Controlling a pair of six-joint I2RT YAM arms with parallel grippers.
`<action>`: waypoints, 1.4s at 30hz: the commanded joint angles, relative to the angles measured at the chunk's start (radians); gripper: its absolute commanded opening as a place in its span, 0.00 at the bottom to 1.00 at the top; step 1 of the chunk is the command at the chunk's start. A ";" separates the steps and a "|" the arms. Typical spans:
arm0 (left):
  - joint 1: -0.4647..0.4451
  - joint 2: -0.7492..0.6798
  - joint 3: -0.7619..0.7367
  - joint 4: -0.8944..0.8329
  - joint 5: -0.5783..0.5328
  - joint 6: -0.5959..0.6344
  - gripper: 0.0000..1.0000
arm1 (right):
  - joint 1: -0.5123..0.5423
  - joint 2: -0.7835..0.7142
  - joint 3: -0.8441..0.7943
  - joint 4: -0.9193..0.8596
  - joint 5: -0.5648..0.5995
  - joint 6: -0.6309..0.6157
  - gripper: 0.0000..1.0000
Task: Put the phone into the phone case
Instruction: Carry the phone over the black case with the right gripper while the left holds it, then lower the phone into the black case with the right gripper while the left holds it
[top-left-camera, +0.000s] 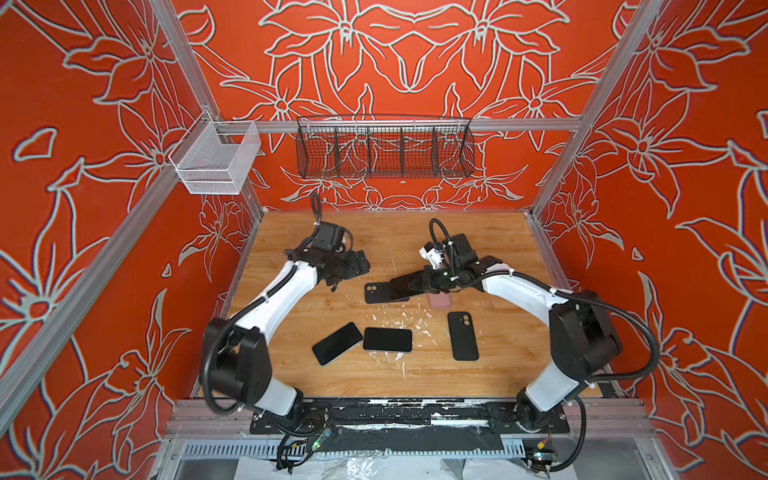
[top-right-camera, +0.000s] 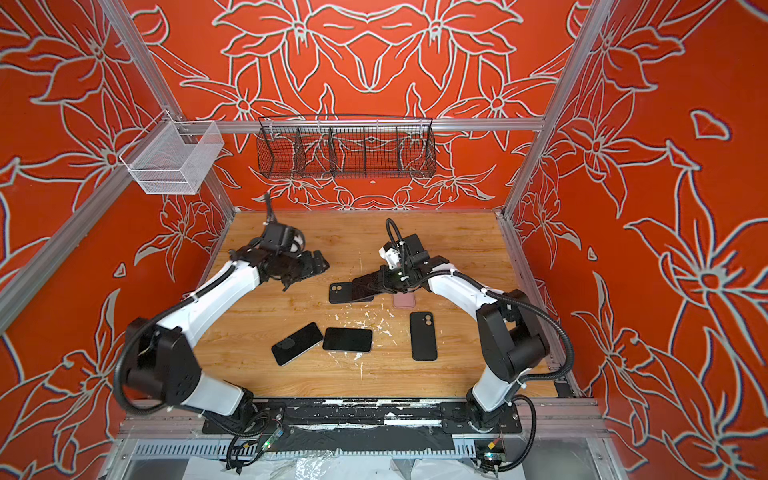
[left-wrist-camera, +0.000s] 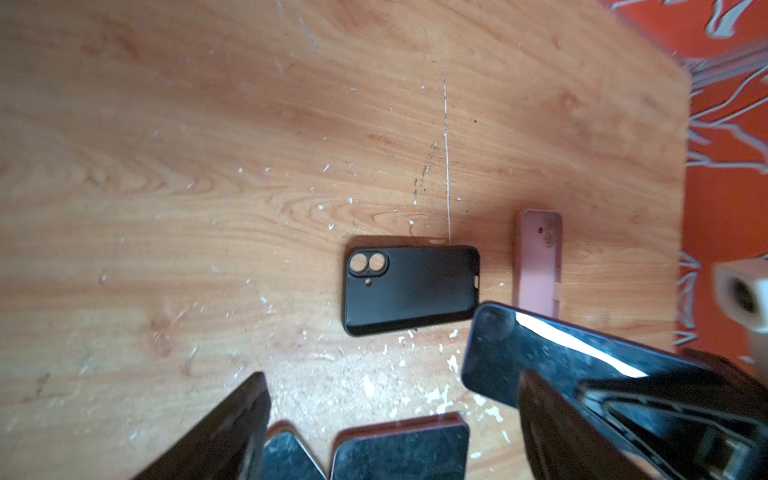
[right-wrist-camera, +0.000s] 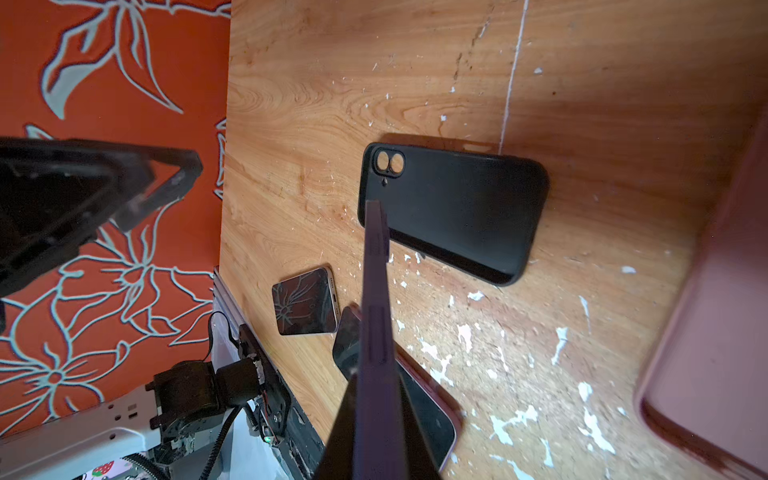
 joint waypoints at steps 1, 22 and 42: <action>0.039 -0.052 -0.142 0.244 0.201 -0.118 0.99 | 0.009 0.050 0.068 0.067 -0.044 0.038 0.00; 0.042 -0.209 -0.537 0.736 0.233 -0.203 0.97 | 0.068 0.297 0.270 0.037 -0.076 0.085 0.00; -0.032 0.056 -0.567 0.924 0.180 -0.249 1.00 | 0.081 0.353 0.184 0.090 -0.034 0.081 0.00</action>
